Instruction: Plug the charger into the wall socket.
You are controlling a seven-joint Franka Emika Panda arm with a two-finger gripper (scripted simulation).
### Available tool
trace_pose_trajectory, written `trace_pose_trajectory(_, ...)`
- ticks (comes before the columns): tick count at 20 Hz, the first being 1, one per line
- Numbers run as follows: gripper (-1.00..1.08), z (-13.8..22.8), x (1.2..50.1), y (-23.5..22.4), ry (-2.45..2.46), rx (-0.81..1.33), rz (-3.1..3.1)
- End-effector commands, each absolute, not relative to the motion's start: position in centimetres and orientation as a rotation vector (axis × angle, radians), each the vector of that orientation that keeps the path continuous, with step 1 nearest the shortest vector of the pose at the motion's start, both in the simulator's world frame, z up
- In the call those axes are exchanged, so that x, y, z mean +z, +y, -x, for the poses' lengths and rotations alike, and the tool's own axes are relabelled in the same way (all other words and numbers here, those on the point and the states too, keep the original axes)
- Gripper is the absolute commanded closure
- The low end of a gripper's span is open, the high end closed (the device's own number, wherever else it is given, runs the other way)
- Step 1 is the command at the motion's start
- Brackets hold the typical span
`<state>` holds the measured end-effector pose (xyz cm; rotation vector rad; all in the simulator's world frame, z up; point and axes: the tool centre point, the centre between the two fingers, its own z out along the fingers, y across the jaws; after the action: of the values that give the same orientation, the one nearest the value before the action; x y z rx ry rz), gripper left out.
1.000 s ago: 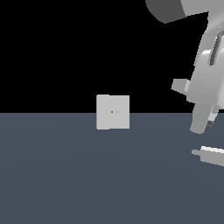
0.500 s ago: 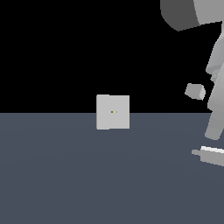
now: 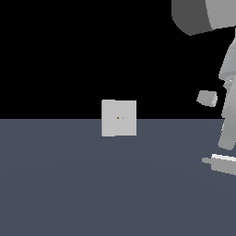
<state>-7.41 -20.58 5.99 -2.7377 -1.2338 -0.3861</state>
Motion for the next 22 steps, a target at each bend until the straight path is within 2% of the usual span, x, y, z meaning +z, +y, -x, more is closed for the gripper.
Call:
trace_pose_trajectory(1,-0.92,7.4,5.5,-20.5,-1.234,-0.385,2.737)
trace_pose_trajectory(15,-0.92,7.4,1.2,-20.5,-1.237,-0.385,2.735)
trace_pose_trajectory(16,1.08,7.4,1.2,-20.5,-1.237,-0.385,2.735)
trace_pose_trajectory(22,1.08,7.4,1.2,-20.5,-1.237,-0.385,2.735)
